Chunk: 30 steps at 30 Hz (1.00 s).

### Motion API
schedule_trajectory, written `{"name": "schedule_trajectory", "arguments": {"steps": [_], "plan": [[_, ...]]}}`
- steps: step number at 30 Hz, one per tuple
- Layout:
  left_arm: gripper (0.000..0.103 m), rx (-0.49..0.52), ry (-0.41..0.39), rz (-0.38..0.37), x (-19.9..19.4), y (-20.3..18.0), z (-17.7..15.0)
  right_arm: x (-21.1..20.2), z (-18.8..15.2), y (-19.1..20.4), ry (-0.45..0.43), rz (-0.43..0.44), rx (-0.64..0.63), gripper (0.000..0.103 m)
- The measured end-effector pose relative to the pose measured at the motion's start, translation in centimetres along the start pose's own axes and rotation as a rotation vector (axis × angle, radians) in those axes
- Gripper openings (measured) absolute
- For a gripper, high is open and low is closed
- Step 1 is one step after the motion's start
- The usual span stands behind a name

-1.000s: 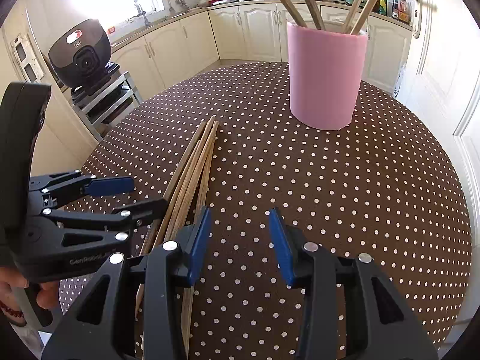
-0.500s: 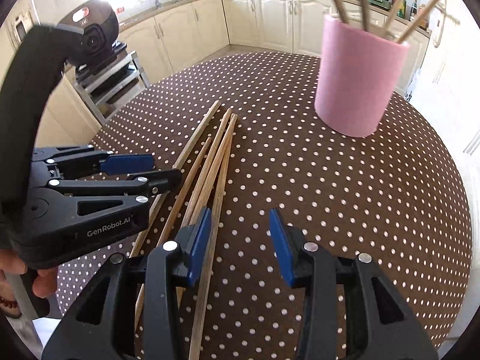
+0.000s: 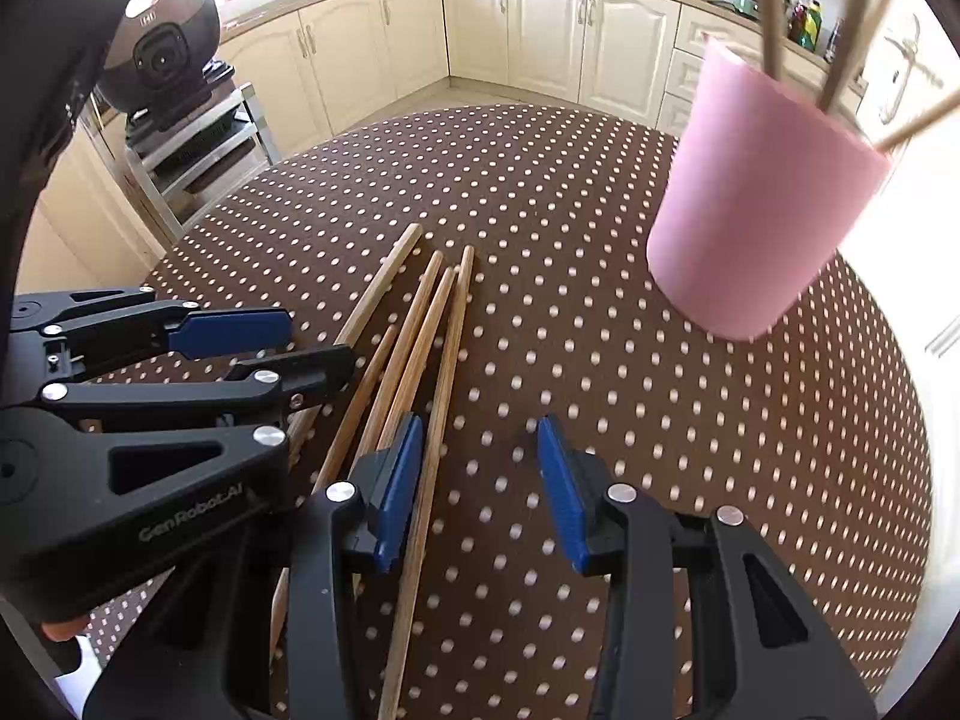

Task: Organize utensils
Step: 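Close the left tool on a chopstick while the right tool grasps another, then lift both held chopsticks upright and carry them over the pink cup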

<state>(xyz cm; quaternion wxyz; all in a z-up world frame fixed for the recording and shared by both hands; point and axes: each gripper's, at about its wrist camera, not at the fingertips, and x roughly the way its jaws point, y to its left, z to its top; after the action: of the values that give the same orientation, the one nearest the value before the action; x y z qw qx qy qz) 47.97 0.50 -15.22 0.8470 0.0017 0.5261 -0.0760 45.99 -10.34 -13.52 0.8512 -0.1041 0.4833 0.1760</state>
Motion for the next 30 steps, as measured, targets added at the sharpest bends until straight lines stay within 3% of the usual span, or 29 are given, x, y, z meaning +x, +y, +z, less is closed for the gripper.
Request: {"name": "schedule_trajectory", "arguments": {"steps": [2, 3, 5, 8, 14, 30], "plan": [[0.028, -0.001, -0.007, 0.002, 0.2, 0.2, 0.2, 0.3, 0.4, 0.2, -0.003, -0.01, -0.025, 0.027], [0.025, -0.002, -0.008, 0.0, 0.2, 0.3, 0.2, 0.4, 0.5, 0.1, -0.005, -0.009, -0.03, 0.017], [0.017, 0.0, -0.014, -0.005, 0.4, 0.4, 0.4, 0.6, 0.7, 0.0, -0.005, -0.014, -0.033, 0.008], [0.01, -0.005, -0.021, -0.021, 0.3, 1.0, 0.5, 0.8, 0.7, -0.2, -0.009, -0.009, -0.028, 0.006], [0.006, -0.033, -0.06, -0.04, -1.0, 1.4, -0.5, -1.0, -0.3, -1.2, -0.046, 0.02, 0.018, 0.005], [0.006, 0.054, -0.233, -0.074, -12.8, -1.7, -3.4, -13.4, -2.4, -1.9, -0.25, 0.084, 0.032, 0.004]]}}
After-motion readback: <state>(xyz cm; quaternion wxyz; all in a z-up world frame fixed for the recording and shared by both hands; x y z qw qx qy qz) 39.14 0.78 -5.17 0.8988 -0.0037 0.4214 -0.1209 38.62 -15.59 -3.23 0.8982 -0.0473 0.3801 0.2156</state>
